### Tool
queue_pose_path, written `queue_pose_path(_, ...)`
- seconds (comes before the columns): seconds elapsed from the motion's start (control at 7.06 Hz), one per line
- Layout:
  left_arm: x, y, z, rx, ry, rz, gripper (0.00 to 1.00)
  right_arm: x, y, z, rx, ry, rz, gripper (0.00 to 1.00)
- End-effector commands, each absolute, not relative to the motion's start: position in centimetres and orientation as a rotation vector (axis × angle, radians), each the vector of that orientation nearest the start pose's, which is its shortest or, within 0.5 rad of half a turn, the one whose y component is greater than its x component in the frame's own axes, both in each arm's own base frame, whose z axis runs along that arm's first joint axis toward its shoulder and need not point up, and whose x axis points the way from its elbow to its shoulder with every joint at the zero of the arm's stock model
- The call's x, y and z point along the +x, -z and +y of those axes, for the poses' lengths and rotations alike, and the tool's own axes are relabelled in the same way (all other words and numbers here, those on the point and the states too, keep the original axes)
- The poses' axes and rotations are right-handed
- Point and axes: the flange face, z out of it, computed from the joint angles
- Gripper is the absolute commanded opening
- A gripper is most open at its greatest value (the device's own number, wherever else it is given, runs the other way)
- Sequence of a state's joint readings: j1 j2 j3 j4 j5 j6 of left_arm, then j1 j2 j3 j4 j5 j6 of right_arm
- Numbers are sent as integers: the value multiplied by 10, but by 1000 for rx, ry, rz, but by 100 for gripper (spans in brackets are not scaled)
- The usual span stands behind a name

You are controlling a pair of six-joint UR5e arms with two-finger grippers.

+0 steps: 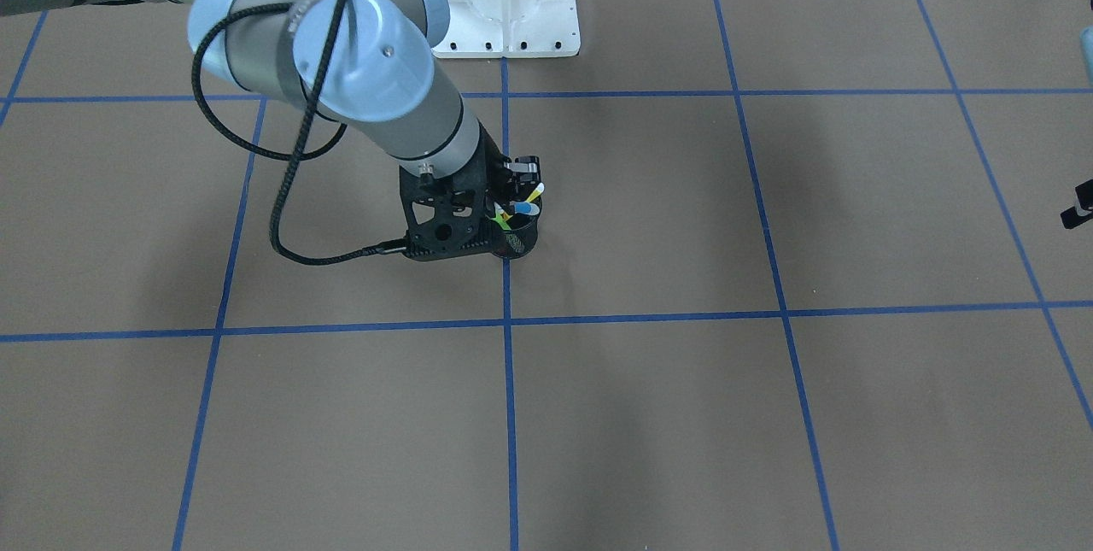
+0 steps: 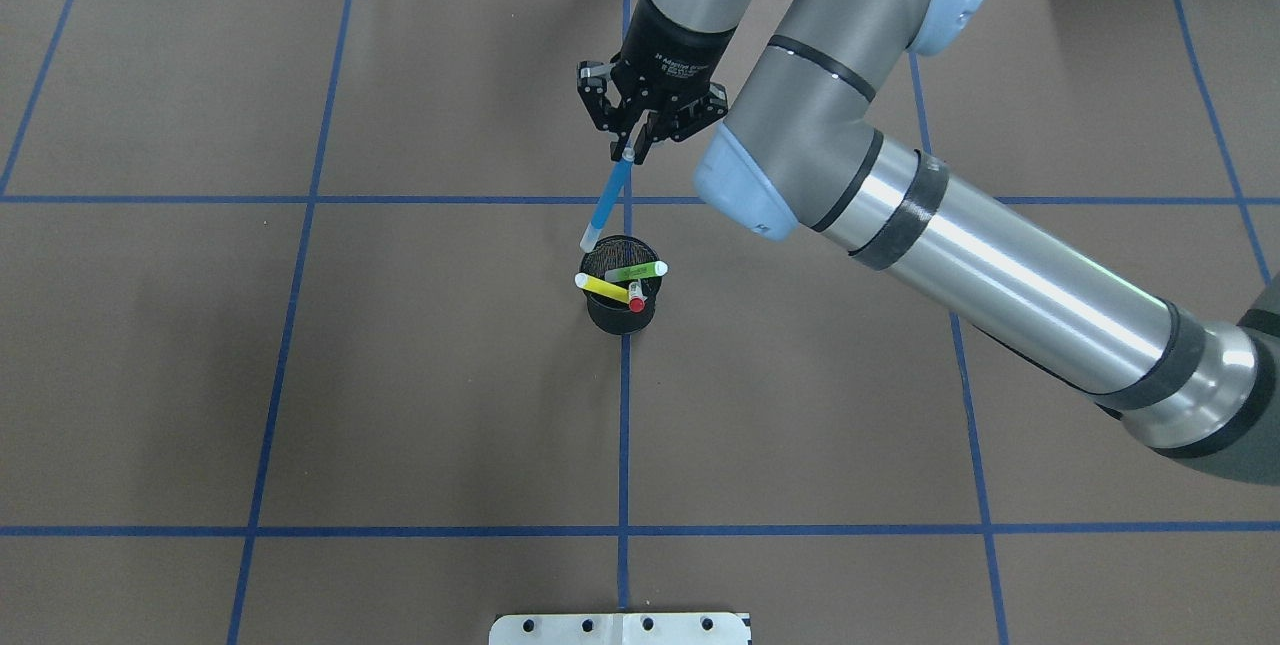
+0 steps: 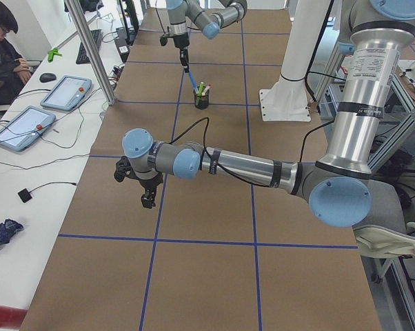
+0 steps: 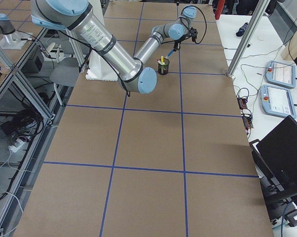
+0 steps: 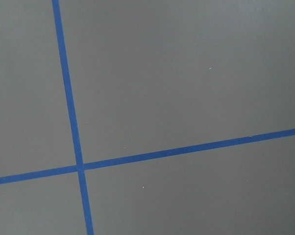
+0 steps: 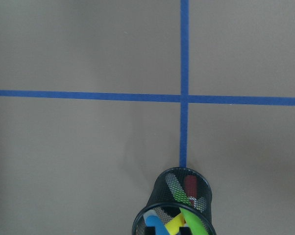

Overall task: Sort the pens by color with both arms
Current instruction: 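Carry the blue marker farther from the robot and set it down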

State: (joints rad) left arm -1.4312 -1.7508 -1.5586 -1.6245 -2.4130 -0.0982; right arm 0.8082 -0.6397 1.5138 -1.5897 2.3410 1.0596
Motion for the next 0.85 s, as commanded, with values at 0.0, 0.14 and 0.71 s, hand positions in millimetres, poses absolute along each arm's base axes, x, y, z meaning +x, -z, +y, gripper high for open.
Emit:
queue_pose_path(0.0, 22, -558, -577, 106, -130, 858, 100, -375, -76, -539, 106, 9, -1109, 0)
queue_pose_path(0.14, 22, -559, -578, 105, -130, 858, 100, -361, -72, -548, 237, -67, -1057, 0)
queue_pose_path(0.71, 23, -571, -580, 80, -122, 857, 100, -391, -102, -606, 711, -341, -735, 0)
